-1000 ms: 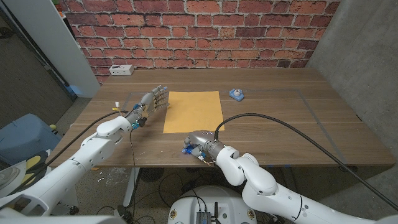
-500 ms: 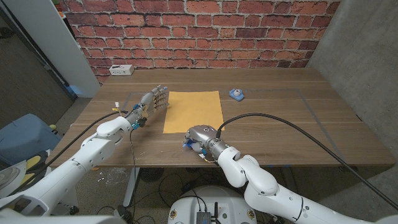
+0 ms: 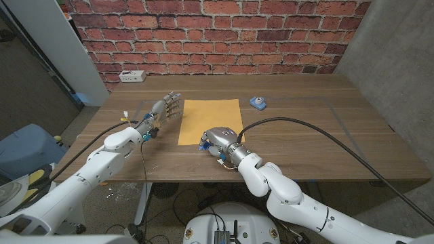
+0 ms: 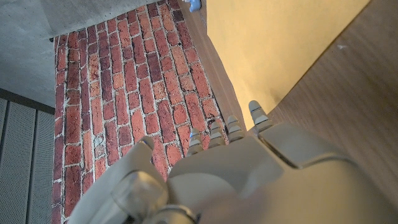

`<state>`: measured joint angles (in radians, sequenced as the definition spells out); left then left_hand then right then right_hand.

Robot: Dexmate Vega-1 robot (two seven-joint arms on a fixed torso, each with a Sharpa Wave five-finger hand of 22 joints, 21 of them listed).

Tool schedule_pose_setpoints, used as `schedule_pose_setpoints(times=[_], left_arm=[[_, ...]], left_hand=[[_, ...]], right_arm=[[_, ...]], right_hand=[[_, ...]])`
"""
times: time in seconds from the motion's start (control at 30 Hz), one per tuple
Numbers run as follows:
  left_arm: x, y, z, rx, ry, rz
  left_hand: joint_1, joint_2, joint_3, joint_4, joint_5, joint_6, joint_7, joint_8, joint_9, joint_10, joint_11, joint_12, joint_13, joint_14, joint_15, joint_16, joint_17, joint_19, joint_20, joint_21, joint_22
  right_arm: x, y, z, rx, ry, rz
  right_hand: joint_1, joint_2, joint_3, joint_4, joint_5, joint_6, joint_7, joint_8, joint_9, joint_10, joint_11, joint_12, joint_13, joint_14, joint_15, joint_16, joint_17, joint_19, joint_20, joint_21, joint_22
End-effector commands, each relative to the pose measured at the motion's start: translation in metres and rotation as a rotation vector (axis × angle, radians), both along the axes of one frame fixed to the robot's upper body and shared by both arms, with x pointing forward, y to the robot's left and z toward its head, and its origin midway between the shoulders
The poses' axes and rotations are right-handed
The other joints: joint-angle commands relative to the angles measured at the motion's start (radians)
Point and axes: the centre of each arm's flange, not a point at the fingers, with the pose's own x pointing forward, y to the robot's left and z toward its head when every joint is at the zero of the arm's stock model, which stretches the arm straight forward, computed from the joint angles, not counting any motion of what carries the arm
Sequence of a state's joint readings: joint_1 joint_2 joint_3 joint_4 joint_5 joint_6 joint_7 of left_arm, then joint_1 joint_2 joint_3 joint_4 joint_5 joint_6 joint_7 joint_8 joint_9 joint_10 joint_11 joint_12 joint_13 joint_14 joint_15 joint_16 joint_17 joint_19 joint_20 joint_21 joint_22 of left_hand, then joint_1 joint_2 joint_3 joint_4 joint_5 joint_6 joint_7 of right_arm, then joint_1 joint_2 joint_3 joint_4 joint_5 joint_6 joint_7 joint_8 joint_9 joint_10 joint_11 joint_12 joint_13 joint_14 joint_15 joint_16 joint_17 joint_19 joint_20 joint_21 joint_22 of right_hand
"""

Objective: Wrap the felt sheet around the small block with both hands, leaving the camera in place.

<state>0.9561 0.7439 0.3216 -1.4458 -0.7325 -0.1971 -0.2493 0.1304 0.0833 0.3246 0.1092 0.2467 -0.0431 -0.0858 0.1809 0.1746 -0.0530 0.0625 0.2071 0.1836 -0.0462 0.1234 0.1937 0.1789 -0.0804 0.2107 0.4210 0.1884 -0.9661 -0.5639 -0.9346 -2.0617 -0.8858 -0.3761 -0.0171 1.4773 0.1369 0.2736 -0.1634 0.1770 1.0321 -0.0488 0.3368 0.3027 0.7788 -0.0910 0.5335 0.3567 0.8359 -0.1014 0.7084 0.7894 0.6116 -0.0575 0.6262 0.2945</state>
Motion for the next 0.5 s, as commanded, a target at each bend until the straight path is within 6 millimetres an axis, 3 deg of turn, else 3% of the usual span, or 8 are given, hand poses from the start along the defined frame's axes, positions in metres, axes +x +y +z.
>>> schedule_pose_setpoints(times=[0.03,0.13,0.23,0.27,0.5], left_arm=[[0.002,0.001,-0.003,-0.016,0.0,0.002],[0.004,0.002,-0.002,-0.019,-0.004,-0.002],[0.006,0.003,0.0,-0.021,-0.008,-0.003],[0.007,0.003,0.0,-0.021,-0.009,-0.004],[0.009,0.001,0.005,-0.012,-0.012,-0.015]], left_hand=[[-0.006,0.001,-0.002,0.001,0.006,0.0,-0.003,0.003,0.001,0.003,0.006,0.001,0.005,0.003,0.007,-0.003,0.004,0.005,0.0,-0.003,0.004],[-0.008,0.0,-0.003,0.002,0.007,0.0,-0.002,0.004,0.001,0.003,0.009,0.001,0.005,0.003,0.007,-0.003,0.003,0.007,-0.011,-0.004,0.004],[-0.01,0.001,-0.006,0.002,0.012,0.002,0.007,0.004,0.001,0.004,0.021,0.001,0.005,0.004,0.01,-0.003,0.003,0.012,-0.075,-0.007,0.003],[-0.01,0.002,-0.006,0.003,0.013,0.002,0.009,0.005,0.001,0.004,0.023,0.0,0.005,0.003,0.006,-0.004,0.003,0.013,-0.083,-0.007,0.003],[-0.01,0.003,-0.006,0.003,0.015,0.006,0.013,0.005,0.001,0.005,0.029,0.001,0.005,0.003,-0.002,-0.004,0.002,0.01,-0.09,-0.01,0.002]], right_arm=[[0.022,-0.001,0.028,0.044,-0.07,0.005],[0.029,0.0,0.033,0.056,-0.077,0.008],[0.035,0.002,0.039,0.067,-0.085,0.013],[0.037,0.001,0.041,0.073,-0.087,0.018],[0.048,0.003,0.052,0.076,-0.096,0.019]], right_hand=[[0.012,0.007,0.002,0.008,0.005,-0.003,-0.002,0.003,0.004,0.01,0.012,0.038,0.108,0.011,-0.136,-0.008,0.011,-0.006,-0.102,0.019,0.005],[0.012,0.007,0.002,0.009,0.004,-0.001,-0.002,0.003,0.004,0.009,0.011,0.039,0.111,0.012,-0.136,-0.01,0.014,-0.006,-0.102,0.025,0.006],[0.012,0.008,0.001,0.01,0.004,-0.001,-0.001,0.003,0.003,0.007,0.011,0.039,0.114,0.013,-0.135,-0.012,0.018,-0.008,-0.104,0.032,0.008],[0.012,0.008,0.001,0.01,0.004,-0.001,-0.002,0.002,0.003,0.009,0.009,0.04,0.115,0.013,-0.135,-0.013,0.019,-0.008,-0.103,0.033,0.008],[0.013,0.008,0.0,0.011,0.003,0.0,-0.002,0.001,0.003,0.008,0.01,0.039,0.115,0.015,-0.135,-0.017,0.025,-0.011,-0.103,0.045,0.01]])
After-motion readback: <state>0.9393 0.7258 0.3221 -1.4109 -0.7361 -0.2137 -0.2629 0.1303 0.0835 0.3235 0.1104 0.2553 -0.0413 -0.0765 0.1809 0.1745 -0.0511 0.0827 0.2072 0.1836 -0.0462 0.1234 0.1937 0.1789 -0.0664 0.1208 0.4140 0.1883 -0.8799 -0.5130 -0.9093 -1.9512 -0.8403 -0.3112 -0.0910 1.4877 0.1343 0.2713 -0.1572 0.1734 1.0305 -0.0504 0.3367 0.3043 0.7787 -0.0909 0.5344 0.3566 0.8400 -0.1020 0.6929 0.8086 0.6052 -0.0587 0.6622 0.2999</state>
